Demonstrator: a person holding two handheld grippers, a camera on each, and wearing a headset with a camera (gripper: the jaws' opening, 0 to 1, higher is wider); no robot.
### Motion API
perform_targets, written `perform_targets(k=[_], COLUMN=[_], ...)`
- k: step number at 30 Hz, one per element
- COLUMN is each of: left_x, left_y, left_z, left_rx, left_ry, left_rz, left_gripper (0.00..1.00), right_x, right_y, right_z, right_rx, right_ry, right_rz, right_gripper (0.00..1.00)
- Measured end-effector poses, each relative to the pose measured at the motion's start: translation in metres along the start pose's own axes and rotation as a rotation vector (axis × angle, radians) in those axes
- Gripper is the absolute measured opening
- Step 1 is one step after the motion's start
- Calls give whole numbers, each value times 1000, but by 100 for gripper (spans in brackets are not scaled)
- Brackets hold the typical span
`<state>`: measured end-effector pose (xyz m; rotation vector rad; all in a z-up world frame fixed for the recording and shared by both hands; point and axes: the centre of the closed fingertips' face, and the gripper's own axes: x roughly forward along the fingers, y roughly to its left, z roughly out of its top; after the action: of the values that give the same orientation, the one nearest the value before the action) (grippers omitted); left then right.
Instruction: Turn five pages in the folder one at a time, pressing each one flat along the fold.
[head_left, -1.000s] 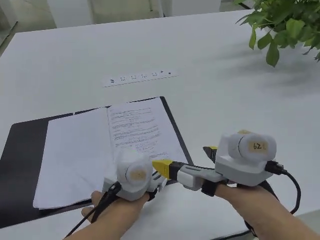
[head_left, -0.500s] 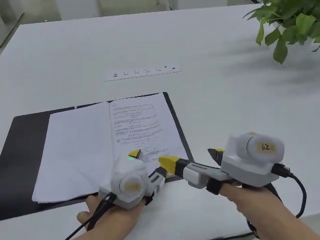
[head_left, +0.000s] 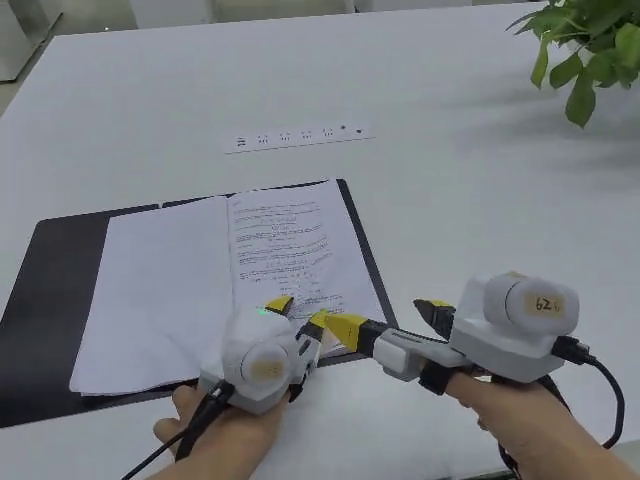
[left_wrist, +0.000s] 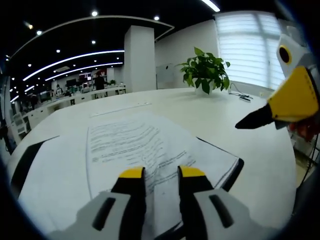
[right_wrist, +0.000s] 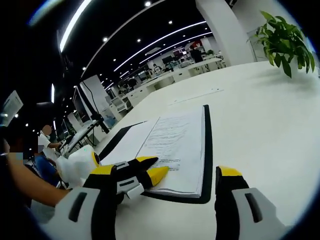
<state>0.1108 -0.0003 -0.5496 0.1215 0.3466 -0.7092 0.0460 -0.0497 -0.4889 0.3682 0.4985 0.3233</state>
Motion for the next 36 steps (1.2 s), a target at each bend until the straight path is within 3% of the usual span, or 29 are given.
perform_targets(k=[3,6,9,12,14,16,17,20,27,36], left_x=[1,1,1,1,1,1,1,0,0,-1], left_y=[9,8,8,8,9,8,9,9,8,8], left_z=[-1,0,0,0,0,0,0,0,1,1], left_rx=[-4,9,10,8,5,9,6,4,2,-1], left_ry=[12,13,15,15,12,10,9,7,3,1], left_rz=[37,25,24,23,24,24,25,25,26,26], left_gripper=[13,12,11,10,10,10,10,10,11,11], right_x=[2,3,6,7,7,9,8,10,12,24], right_y=[9,13,13,15,16,16,16,12,17,12], right_z=[-2,-4,-3,-5,-12,-17,-21,-29,-36,-42], right_rx=[-50,-73,-58,-26,38,141,225,333,367,451], right_ry=[9,16,7,19,57,66,86,118,147,157], right_rz=[48,64,74,86,90,91,96,91,128,110], right_gripper=[79,80,78,69,58,48,43,35,28,29])
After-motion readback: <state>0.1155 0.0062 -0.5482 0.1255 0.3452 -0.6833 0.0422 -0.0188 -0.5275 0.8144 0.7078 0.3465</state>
